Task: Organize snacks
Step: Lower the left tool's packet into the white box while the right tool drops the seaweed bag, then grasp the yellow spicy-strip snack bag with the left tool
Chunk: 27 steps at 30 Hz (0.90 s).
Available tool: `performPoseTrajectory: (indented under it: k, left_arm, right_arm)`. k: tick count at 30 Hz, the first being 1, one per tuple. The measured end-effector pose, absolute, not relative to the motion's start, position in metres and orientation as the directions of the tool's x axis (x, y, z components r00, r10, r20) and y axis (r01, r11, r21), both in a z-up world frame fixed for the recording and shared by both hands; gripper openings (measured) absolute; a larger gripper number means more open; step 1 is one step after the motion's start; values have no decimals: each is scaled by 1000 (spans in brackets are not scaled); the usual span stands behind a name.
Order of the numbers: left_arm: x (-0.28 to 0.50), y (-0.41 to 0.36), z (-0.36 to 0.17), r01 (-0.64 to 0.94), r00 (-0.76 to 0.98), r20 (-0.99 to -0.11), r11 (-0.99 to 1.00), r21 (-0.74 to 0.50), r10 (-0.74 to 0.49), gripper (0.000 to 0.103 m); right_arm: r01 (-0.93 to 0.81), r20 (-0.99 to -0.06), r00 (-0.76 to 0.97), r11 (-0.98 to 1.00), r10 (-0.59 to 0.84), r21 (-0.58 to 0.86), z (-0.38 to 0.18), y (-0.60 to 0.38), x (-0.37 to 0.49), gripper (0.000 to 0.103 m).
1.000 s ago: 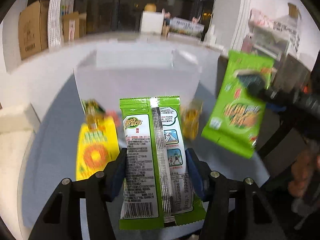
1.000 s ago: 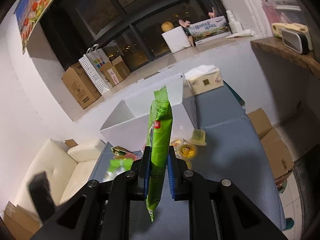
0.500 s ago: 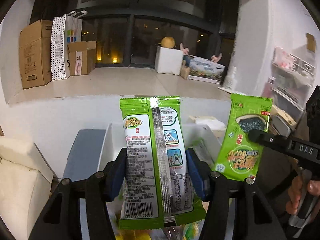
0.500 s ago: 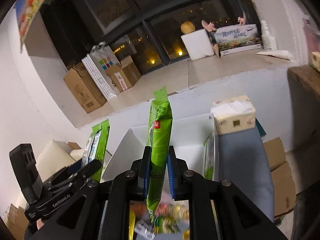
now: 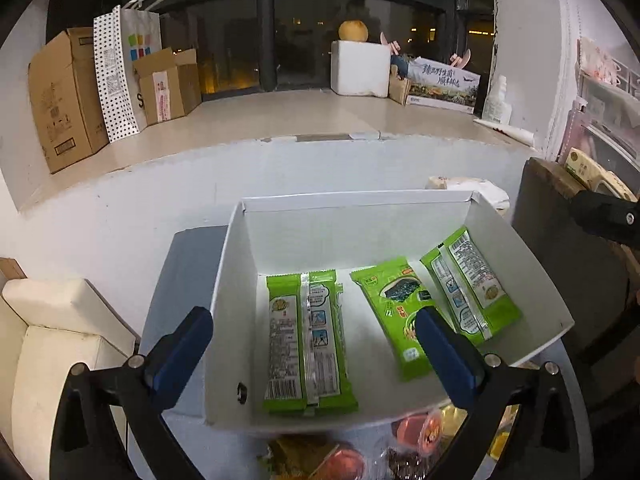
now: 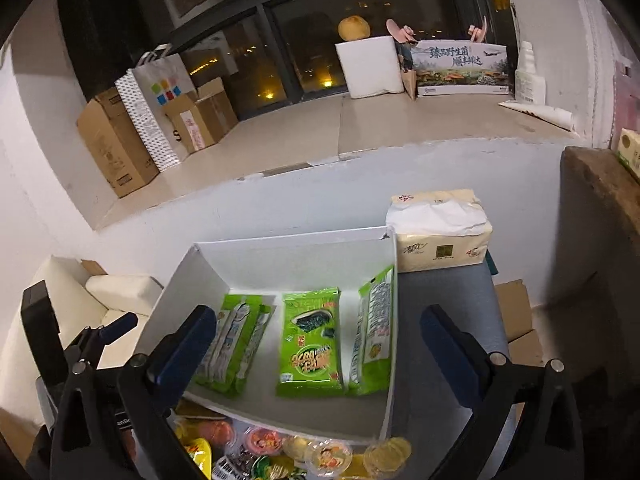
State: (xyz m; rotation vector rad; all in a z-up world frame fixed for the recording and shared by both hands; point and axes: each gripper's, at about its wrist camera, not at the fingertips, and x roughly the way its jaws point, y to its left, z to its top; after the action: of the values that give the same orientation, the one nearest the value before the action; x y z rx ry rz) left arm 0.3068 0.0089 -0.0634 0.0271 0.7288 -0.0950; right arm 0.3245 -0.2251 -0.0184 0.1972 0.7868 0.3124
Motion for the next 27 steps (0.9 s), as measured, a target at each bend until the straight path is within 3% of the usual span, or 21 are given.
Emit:
performPoseTrajectory:
  k: [13,19,27]
  left_arm:
    - [206,21,-45,109,777,-623,994,-4,-87,103]
    - [144,39,-85,24,736,-674,997,-68,-64,103]
    - [132,36,-153,-20,639,-768,997,-68,-40,103]
  right_arm:
    - [-288,-592,696,913,407,289,-2,-215,225,103]
    - [-316,-581,692,903,429,291,-16,-209,164,103]
    - [-270,-595,672,894,441,358,-58,-221,107,103]
